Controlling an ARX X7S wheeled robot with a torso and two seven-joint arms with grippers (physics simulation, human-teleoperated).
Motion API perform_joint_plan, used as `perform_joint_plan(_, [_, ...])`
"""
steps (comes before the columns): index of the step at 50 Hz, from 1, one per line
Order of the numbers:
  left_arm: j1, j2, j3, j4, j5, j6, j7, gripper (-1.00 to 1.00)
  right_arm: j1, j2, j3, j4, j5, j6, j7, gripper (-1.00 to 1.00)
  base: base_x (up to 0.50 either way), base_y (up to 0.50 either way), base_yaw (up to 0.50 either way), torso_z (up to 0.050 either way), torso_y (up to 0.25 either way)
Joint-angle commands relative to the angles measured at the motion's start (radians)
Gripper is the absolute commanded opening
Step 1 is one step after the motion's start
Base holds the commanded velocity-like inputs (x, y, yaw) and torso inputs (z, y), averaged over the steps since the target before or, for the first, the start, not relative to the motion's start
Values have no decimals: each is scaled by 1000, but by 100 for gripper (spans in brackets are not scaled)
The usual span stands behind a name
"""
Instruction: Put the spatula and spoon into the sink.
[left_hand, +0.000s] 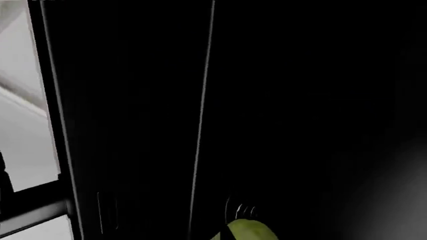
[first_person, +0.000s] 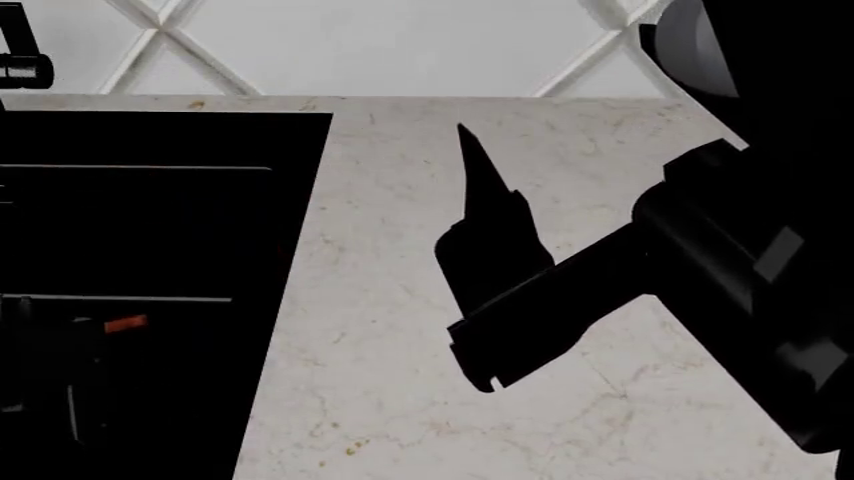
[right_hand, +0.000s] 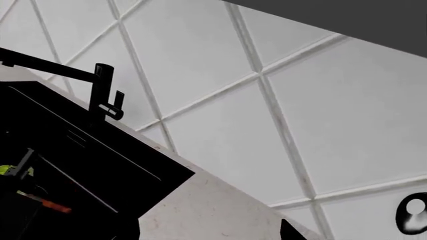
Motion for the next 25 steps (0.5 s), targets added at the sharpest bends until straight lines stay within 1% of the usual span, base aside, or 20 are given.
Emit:
perform_joint_plan(1, [35, 54, 75, -133, 35, 27, -6, -100, -23, 17, 12, -19, 9, -20, 1, 100, 0, 0, 0, 0, 0])
perform_joint_plan(3, [37, 94, 77, -212, 40, 59, -51, -100, -37, 20, 18, -24, 0, -26, -6, 100, 0, 0, 0, 0, 0])
perform_joint_plan(7, [42, 146, 80, -322, 40, 115, -108, -100, -47, 19, 18, -22, -10, -30, -12, 100, 0, 0, 0, 0, 0])
perform_joint_plan(10, [48, 180, 97, -401, 49, 166, -142, -100, -46, 16, 14, -18, -12, -28, -11, 100, 0, 0, 0, 0, 0])
perform_joint_plan(12, [52, 190, 98, -417, 48, 172, -145, -100, -43, 15, 12, -16, -10, -28, -10, 100, 0, 0, 0, 0, 0])
perform_joint_plan(17, [59, 187, 113, -411, 55, 180, -133, -100, -51, 20, 14, -19, -14, -32, -13, 100, 0, 0, 0, 0, 0])
perform_joint_plan(20, [70, 166, 111, -356, 50, 142, -98, -100, -53, 22, 15, -19, -13, -35, -13, 100, 4, 0, 0, -5, 0])
perform_joint_plan(21, [68, 164, 115, -353, 57, 146, -106, -100, -54, 22, 16, -20, -14, -35, -14, 100, 0, 0, 0, 0, 0])
perform_joint_plan(22, [73, 153, 115, -328, 50, 146, -85, -100, -55, 22, 17, -20, -14, -37, -14, 100, 14, 0, 0, 0, 0])
perform_joint_plan(23, [75, 152, 112, -322, 47, 138, -81, 100, -57, 22, 16, -21, -17, -37, -16, 100, 0, 0, -3, -10, 0])
perform_joint_plan(25, [74, 150, 110, -320, 46, 142, -86, 100, -59, 23, 17, -20, -17, -39, -16, 100, 0, 0, -1, 0, 0])
